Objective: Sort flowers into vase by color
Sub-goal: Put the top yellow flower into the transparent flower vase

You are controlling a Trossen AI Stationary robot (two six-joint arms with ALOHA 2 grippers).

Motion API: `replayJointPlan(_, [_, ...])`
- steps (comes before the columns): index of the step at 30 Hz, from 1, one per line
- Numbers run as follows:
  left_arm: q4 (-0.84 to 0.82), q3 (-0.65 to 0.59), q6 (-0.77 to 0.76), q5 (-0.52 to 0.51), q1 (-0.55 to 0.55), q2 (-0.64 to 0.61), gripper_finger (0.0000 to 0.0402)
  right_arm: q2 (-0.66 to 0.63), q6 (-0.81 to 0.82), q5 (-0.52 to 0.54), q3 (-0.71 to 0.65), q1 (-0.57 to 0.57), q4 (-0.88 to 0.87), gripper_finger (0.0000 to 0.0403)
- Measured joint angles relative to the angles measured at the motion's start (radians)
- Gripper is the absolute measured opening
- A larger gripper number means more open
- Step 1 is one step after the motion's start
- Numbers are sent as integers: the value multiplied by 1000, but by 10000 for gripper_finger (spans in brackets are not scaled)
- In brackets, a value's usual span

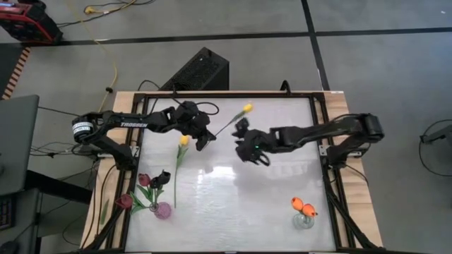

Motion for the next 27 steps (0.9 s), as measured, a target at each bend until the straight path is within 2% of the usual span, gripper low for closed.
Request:
replayJointPlan(2, [38, 0, 34, -7, 1, 0, 0, -59, 185, -139, -11, -41, -88, 208])
replayJointPlan(4, [99, 0, 67, -8, -4, 0, 0, -117, 300, -313, -53, -96, -96, 203])
replayJointPlan(6, [173, 0, 97, -10, -17, 0, 0, -161, 350, -459, -131, -147, 18, 195])
replayJointPlan(8, [246, 0, 130, -24, -36, 0, 0, -189, 363, -561, -216, -187, 131, 187])
replayJointPlan(11, [363, 0, 161, -45, -63, -1, 0, -219, 390, -605, -324, -232, 326, 176])
replayJointPlan(14, [442, 0, 203, -54, -92, -1, 0, -230, 426, -627, -406, -267, 592, 169])
replayJointPlan(17, [492, 0, 220, -54, -113, -1, 0, -227, 455, -702, -458, -274, 843, 167])
replayJointPlan(21, [503, 0, 222, -55, -125, -1, 0, -207, 457, -738, -462, -258, 967, 166])
replayJointPlan(27, [504, 0, 207, -55, -127, -1, 0, -102, 453, -748, -435, -239, 1106, 166])
